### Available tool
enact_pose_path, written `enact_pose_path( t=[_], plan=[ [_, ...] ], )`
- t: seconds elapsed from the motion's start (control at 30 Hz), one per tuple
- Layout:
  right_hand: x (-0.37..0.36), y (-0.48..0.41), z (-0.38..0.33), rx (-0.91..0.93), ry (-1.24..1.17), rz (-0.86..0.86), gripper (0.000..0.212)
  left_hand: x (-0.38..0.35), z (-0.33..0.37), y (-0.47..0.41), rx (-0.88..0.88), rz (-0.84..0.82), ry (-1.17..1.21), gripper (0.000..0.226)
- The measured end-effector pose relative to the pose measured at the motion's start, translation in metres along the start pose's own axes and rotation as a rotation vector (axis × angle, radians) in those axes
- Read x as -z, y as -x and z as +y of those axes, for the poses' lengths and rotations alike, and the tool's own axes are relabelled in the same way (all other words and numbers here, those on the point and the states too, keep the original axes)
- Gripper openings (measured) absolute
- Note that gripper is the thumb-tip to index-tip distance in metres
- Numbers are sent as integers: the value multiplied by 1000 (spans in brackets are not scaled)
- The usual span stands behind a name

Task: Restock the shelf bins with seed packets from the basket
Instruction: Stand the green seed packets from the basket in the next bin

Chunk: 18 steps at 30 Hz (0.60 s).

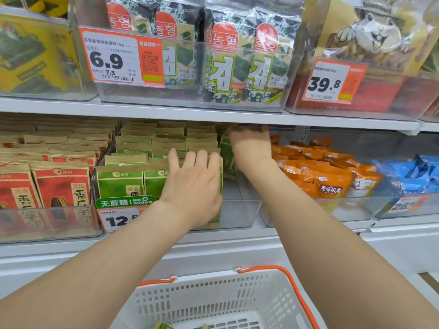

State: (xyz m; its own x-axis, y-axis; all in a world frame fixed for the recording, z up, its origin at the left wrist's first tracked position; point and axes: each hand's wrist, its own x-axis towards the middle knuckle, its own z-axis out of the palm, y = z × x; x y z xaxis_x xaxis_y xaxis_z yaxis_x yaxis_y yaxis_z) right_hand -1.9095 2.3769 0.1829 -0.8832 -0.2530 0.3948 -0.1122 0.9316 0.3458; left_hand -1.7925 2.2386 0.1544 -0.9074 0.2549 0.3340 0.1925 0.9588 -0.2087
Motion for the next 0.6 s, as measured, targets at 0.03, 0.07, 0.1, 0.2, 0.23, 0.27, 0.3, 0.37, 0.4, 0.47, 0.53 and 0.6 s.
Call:
enact_pose_path(
  t=[0.03, 0.07, 0.1, 0.2, 0.23, 0.27, 0.3, 0.37, 0.4, 0.47, 0.53, 0.6],
  plan=[
    [-3, -6, 0, -18, 9, -17, 54, -1, -1, -1, -3, 6, 5, 60],
    [-4, -10, -1, -33, 23, -35, 53, -1, -2, -1, -8, 9, 8, 60],
    [-7, -14, -2, -44, 44, -41, 53, -2, -2, -2, -11, 12, 6, 59],
    [-14, -22, -12, -82, 75, 33, 63, -2, -1, -3, -9, 23, -5, 55],
    [-19, -23, -17, -113, 95, 48, 67, -2, -1, -4, -10, 29, -9, 54],
    [-23, -24, -20, -150, 104, 58, 65, -2, -1, -4, -10, 35, -11, 52],
    [-23, -23, -23, -157, 120, 71, 57, -2, 0, -5, -10, 41, -12, 52],
    [-18, -22, -23, -89, 160, 46, 36, -3, -1, -5, -10, 43, -14, 51],
    [-19, -23, -22, -19, 141, 6, 30, -3, -1, -5, -10, 46, -19, 51],
    [-25, -24, -18, 107, 72, -135, 31, -2, -1, -5, -9, 48, -23, 51],
    [-29, -19, -15, 220, 50, -228, 32, -1, -1, -5, -10, 37, -19, 52],
    [-40, -11, -15, 322, 79, -189, 34, 1, 0, -5, -10, 23, -21, 53]
  ],
)
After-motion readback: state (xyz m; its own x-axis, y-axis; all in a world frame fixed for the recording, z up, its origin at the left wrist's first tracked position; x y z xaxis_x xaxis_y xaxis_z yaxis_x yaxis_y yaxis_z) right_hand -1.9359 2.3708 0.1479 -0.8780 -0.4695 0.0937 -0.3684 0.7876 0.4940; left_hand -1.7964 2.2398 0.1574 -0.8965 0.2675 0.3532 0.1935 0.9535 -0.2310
